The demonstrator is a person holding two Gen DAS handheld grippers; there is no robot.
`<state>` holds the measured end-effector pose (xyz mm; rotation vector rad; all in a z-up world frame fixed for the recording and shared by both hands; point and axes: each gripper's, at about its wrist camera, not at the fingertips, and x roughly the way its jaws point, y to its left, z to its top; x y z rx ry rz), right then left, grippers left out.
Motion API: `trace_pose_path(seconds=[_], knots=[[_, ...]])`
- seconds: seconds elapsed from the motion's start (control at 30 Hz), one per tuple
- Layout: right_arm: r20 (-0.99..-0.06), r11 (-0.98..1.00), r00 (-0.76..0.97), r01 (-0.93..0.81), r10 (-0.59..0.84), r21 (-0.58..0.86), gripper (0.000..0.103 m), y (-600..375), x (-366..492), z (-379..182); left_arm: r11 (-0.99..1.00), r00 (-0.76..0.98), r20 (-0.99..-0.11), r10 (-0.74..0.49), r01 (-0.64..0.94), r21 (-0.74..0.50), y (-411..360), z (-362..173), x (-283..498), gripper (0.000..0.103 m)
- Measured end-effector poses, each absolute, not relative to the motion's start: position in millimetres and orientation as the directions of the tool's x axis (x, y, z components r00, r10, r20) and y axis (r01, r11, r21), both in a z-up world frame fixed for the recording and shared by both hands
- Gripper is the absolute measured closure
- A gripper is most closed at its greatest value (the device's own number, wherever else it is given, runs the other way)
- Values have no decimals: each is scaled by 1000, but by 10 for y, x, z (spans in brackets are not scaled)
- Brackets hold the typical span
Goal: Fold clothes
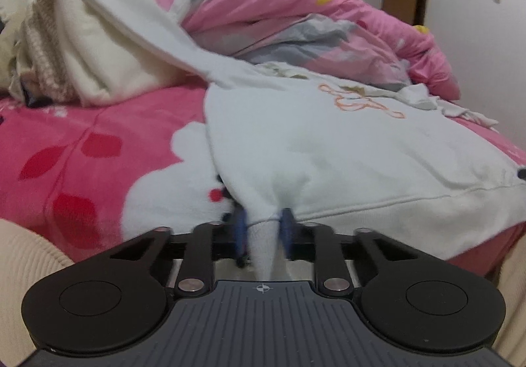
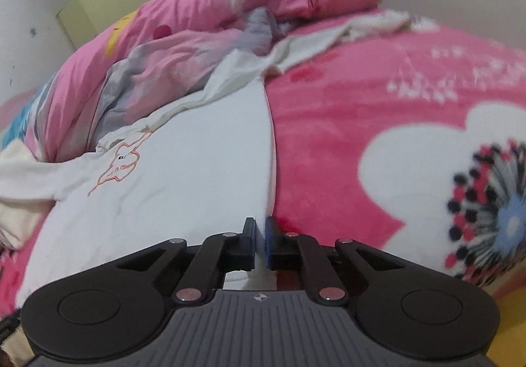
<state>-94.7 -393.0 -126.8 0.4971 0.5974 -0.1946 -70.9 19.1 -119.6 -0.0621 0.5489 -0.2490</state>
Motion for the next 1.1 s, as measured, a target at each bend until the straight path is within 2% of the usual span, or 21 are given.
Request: trace_pose_path(seconds=[0.13,0.27,0.37,0.4,0.5,0.53,0.6,0.67,0.7,0.8,0.87,0.97,1.03,1.1], knots=[[-534,862,843,322,-72,392,99,-3940,-1104,-1107,961,813,-513,-276,217,-172,270,-1115,-753,87],[-574,853,815,356,-82,383,99,-3931,-1095,-1175,952,786,-541,-299,206,-226,326,-1075,-723,88],[-517,884,851,309,-92,350,99,-3780,-1210,-968,950,803,-510,-308,235,-205,351,-908,-787,88],[-520,886,849,309,-93,345,99,-3782,-1214,-955,951,799,-517,-307,238,-196,355,-906,-771,88],[-595,870,800,343,-73,355,99,-3928,-1112,-1162,953,725,-618,-303,221,-207,369,-1207,-580,88],[-619,858,783,355,-57,371,99,-3985,-1084,-1257,950,718,-623,-310,217,-223,379,-1258,-564,87],[-617,837,785,368,-47,404,97,-4038,-1108,-1337,945,719,-614,-326,234,-228,407,-1235,-580,84],[-618,856,781,382,-96,349,86,-3989,-1143,-1274,941,714,-612,-339,246,-234,454,-1206,-593,80],[-621,865,772,399,-138,305,77,-3947,-1152,-1225,940,703,-624,-341,241,-242,496,-1212,-591,75],[-593,889,778,403,-207,218,76,-3747,-1147,-1031,945,703,-633,-324,209,-251,614,-1191,-621,64],[-535,927,834,298,-137,227,76,-3520,-1094,-874,948,727,-611,-314,201,-248,648,-1127,-647,61],[-487,966,871,72,61,250,76,-3026,-830,-758,948,760,-572,-308,195,-251,652,-1025,-627,56],[-481,968,859,-60,174,243,76,-2679,-612,-783,945,772,-555,-311,188,-268,638,-980,-559,55],[-489,970,844,-135,221,204,76,-2396,-444,-852,943,784,-541,-305,167,-288,636,-955,-448,52]])
